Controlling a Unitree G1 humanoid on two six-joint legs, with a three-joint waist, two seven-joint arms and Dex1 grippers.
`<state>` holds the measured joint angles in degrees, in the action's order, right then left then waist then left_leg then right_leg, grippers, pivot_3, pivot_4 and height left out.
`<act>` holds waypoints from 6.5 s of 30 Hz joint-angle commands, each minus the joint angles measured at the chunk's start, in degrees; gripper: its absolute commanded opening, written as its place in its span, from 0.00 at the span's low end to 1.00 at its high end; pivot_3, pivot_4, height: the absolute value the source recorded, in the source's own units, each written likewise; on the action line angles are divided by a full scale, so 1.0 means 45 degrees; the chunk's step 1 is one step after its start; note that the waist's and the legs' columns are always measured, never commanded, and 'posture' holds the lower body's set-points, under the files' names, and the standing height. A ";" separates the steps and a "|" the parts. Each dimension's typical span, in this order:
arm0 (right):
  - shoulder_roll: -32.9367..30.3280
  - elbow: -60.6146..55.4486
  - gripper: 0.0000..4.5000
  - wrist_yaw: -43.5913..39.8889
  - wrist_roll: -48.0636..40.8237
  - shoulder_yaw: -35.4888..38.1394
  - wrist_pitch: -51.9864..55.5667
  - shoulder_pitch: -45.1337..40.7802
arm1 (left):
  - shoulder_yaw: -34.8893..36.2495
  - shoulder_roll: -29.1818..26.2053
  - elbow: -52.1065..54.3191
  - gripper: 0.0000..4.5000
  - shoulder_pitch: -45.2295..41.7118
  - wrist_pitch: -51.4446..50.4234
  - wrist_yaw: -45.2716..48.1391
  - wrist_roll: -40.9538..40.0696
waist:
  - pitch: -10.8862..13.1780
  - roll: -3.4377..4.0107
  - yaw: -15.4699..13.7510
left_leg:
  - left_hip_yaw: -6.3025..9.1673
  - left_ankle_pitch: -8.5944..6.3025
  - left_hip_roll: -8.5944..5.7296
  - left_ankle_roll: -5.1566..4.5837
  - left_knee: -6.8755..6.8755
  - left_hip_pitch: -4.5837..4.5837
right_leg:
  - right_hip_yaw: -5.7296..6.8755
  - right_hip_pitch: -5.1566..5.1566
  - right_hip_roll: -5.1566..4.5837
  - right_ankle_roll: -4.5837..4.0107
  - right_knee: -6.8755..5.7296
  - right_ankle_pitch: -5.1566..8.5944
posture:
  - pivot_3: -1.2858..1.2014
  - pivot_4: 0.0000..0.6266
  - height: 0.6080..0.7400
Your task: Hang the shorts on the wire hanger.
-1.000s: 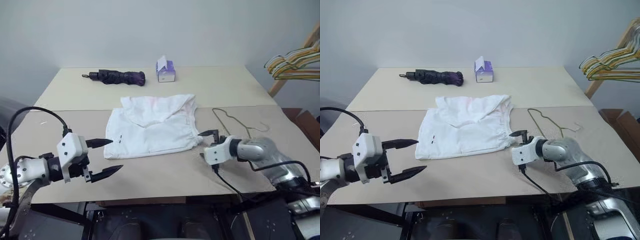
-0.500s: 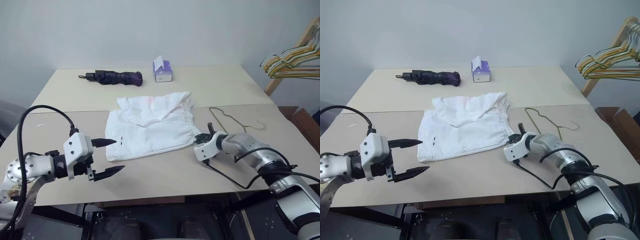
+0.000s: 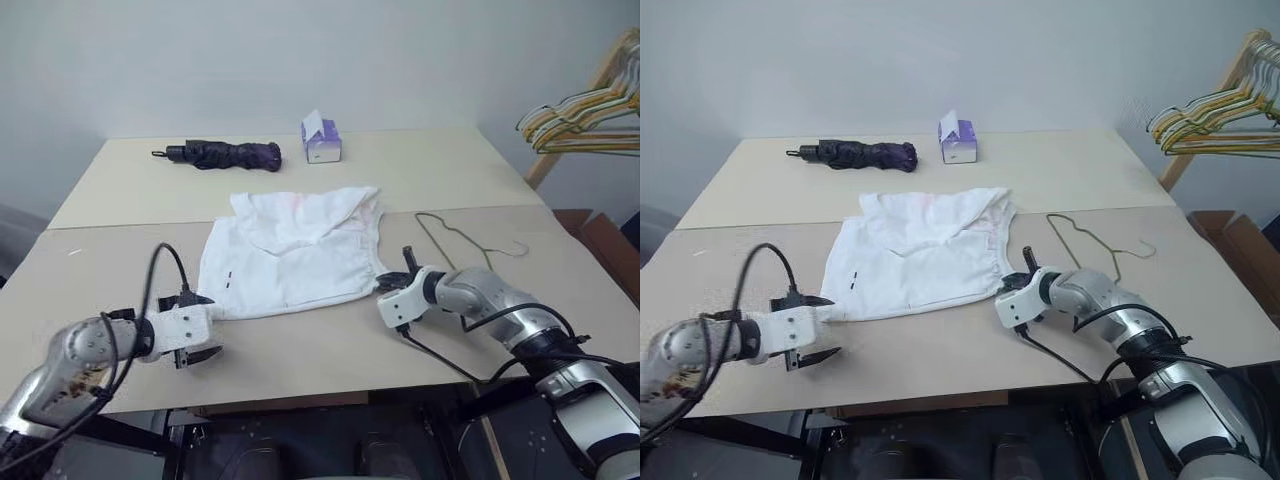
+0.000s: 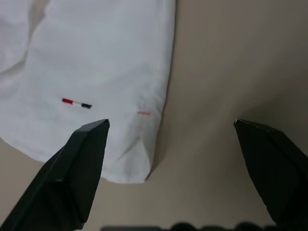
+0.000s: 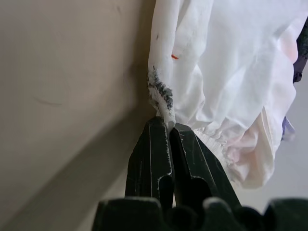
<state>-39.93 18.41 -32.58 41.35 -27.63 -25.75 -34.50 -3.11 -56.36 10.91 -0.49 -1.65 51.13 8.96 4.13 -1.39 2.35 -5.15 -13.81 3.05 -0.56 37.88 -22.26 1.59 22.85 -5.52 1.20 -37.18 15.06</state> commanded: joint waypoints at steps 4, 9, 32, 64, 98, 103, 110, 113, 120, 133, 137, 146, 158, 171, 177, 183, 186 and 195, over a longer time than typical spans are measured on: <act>-0.0173 -0.0791 0.00 -0.0155 -0.0498 0.0603 0.0101 -0.0030 | -0.1770 0.1086 -0.2744 0.87 -0.2128 0.0490 -0.1462 0.2511 | -0.0049 0.0085 -0.0002 | -0.0009 0.0000 -0.0003 -0.0001 0.0000 0.0045 | -0.0003 -0.0046 0.0002 0.0002 -0.0003 -0.0001 | 0.48 0.09 1.00; -0.0299 -0.1142 0.00 -0.0381 -0.0644 0.0721 0.0130 0.0142 | -0.2292 0.1623 -0.4430 0.53 -0.3340 0.0998 -0.1841 0.3112 | -0.0060 0.0103 0.0050 | -0.0010 0.0001 0.0002 -0.0001 0.0000 0.0095 | 0.0000 -0.0089 0.0007 0.0003 -0.0008 -0.0001 | 0.48 0.09 1.00; 0.0075 0.1116 0.00 -0.4545 -0.6826 0.1158 -0.0611 -0.3644 | -0.1910 0.1509 -0.7333 0.00 -0.8457 0.2725 0.1889 -0.0025 | -0.0056 0.0085 0.0398 | -0.0072 -0.0012 0.0009 -0.0040 0.0046 -0.0006 | -0.0079 0.0033 0.0029 0.0030 -0.0011 -0.0050 | 0.48 0.04 1.00; 0.0306 0.9619 0.00 0.6145 -0.0812 -0.1416 -0.9430 -0.5095 | -0.1100 0.0143 -0.5077 0.00 -0.6043 0.5976 -0.0344 -0.3612 | -0.0115 0.0048 0.2336 | -0.0032 0.0100 -0.0127 0.0068 -0.0006 -0.0253 | -0.0184 0.0267 -0.0130 0.0211 0.0014 -0.0055 | 0.48 0.05 1.00; -0.3384 -0.0810 0.06 -0.0051 -0.5238 -0.0015 -0.6813 0.2411 | 0.3793 -0.3079 0.5069 0.05 0.8398 0.2664 0.5823 -0.4201 | -0.0092 0.0021 0.0908 | -0.0068 -0.0127 -0.0053 -0.0170 -0.0002 0.0140 | -0.0210 -0.0146 -0.0082 0.0194 0.0196 -0.0048 | 0.47 0.12 1.00; -0.4398 -0.2986 0.39 -0.1919 -0.7433 0.0052 -0.5507 0.3671 | 0.4210 -0.3063 0.3771 0.34 0.7974 0.3368 0.6359 -0.4101 | -0.0093 0.0021 0.0572 | -0.0076 -0.0134 -0.0048 -0.0174 -0.0002 0.0137 | -0.0195 -0.0146 -0.0075 0.0185 0.0216 -0.0052 | 0.48 0.11 1.00; -0.6530 -0.6141 0.89 -0.2802 -0.9953 0.1895 -0.3190 0.7046 | 0.5557 -0.3060 0.1850 0.80 0.6284 0.3187 0.7828 -0.6622 | -0.0092 0.0024 0.0239 | -0.0104 -0.0151 -0.0039 -0.0178 -0.0001 0.0128 | -0.0189 -0.0133 -0.0076 0.0177 0.0215 -0.0043 | 0.48 0.11 1.00; -0.6926 -0.6442 1.00 -0.3068 -1.2621 0.3494 -0.0305 0.7755 | 0.5711 -0.3926 0.1769 0.93 0.2959 -0.0460 0.7564 -1.0423 | -0.0068 -0.0033 0.0067 | -0.0136 -0.0148 -0.0032 -0.0174 0.0012 0.0134 | -0.0175 -0.0136 -0.0071 0.0177 0.0203 -0.0043 | 0.47 0.11 1.00; -0.5418 -0.5109 1.00 -0.1505 -1.3928 0.5509 0.6451 0.6322 | 0.4197 -0.2043 0.2386 0.93 -0.1138 -0.5052 0.4028 -1.3553 | -0.0078 -0.0042 0.0356 | -0.0085 -0.0147 -0.0007 -0.0170 0.0029 0.0120 | -0.0221 -0.0134 -0.0004 0.0178 0.0212 -0.0062 | 0.46 0.10 1.00; -0.1512 0.1224 1.00 0.1373 -1.0900 0.4712 1.5230 0.0273 | 0.2556 -0.0077 0.2947 0.93 -0.2890 -0.6298 0.3055 -1.2586 | -0.0080 -0.0030 0.0789 | -0.0086 -0.0125 -0.0021 -0.0129 0.0045 0.0002 | -0.0230 -0.0032 0.0015 0.0166 0.0199 -0.0067 | 0.45 0.09 1.00; -0.1339 0.2168 1.00 0.0465 -1.0687 0.4416 1.6243 -0.0400 | 0.2515 0.0040 0.2870 0.93 -0.3055 -0.6357 0.3201 -1.2417 | -0.0083 -0.0025 0.0851 | -0.0068 -0.0125 -0.0025 -0.0130 0.0046 -0.0003 | -0.0234 -0.0030 0.0011 0.0168 0.0198 -0.0068 | 0.45 0.09 1.00; -0.1191 0.2136 0.81 -0.0569 -1.1044 0.4967 1.8085 -0.0251 | 0.2427 0.0227 0.2718 0.94 -0.3257 -0.6356 0.3402 -1.2111 | -0.0087 -0.0021 0.0985 | -0.0034 -0.0125 -0.0024 -0.0130 0.0047 0.0002 | -0.0213 -0.0048 0.0012 0.0170 0.0201 -0.0068 | 0.44 0.08 1.00; -0.0520 0.2077 0.00 0.0108 -1.1073 0.5918 1.8811 -0.0299 | 0.2066 0.0690 0.2423 0.94 -0.3881 -0.6363 0.3636 -1.1719 | -0.0134 -0.0029 0.1117 | -0.0003 -0.0125 -0.0027 -0.0130 0.0048 0.0007 | -0.0188 -0.0077 0.0012 0.0172 0.0216 -0.0068 | 0.44 0.06 1.00; -0.1099 -0.2565 0.00 0.2073 -0.8060 0.5463 0.8368 0.1339 | 0.1642 0.1391 -0.0095 0.94 -0.6300 -0.7102 0.2870 -1.0854 | -0.0151 -0.0015 0.1404 | -0.0004 -0.0114 -0.0036 -0.0112 0.0049 -0.0054 | -0.0218 0.0028 0.0009 0.0181 0.0156 -0.0068 | 0.43 0.04 1.00; -0.1975 -0.1525 0.00 0.3586 -0.5706 0.4945 0.0568 0.1179 | 0.1187 0.1815 -0.2999 0.97 -0.8423 -0.7163 0.3331 -1.0071 | -0.0153 -0.0017 0.1665 | 0.0003 -0.0098 -0.0041 -0.0086 0.0061 -0.0089 | -0.0219 0.0074 0.0006 0.0200 0.0111 -0.0056 | 0.43 0.03 1.00; -0.2117 -0.0965 0.00 0.3415 -0.5421 0.4922 -0.2574 0.0708 | 0.0042 0.2243 -0.5117 0.97 -0.9985 -0.7106 0.4631 -0.8994 | -0.0153 -0.0019 0.2016 | 0.0004 -0.0058 -0.0046 -0.0019 0.0087 -0.0105 | -0.0220 0.0068 -0.0006 0.0201 0.0106 -0.0056 | 0.43 0.03 1.00; -0.1972 -0.1293 0.00 0.2872 -0.5826 0.4928 -0.2721 0.0539 | -0.0753 0.2443 -0.5782 0.97 -1.0305 -0.6628 0.5635 -0.8276 | -0.0154 -0.0019 0.2181 | 0.0012 -0.0045 -0.0044 0.0002 0.0086 -0.0104 | -0.0217 0.0064 -0.0003 0.0201 0.0095 -0.0056 | 0.43 0.03 1.00; -0.1375 -0.2451 0.00 0.2006 -0.6763 0.5423 -0.1472 0.0104 | -0.2325 0.3463 -0.7050 0.97 -1.0345 -0.4635 0.6451 -0.6036 | -0.0157 -0.0020 0.2432 | 0.0027 -0.0041 -0.0044 0.0006 0.0095 -0.0106 | -0.0217 0.0062 -0.0004 0.0201 0.0051 -0.0057 | 0.42 0.01 1.00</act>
<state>-45.99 10.05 -23.51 12.76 -6.11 -33.39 -32.39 -12.88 -41.38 -20.47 -45.60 -24.76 80.56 -20.18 3.43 -1.48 13.29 -5.03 -14.00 2.85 -0.54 38.30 -22.73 0.61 23.13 -5.53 2.10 -36.96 14.81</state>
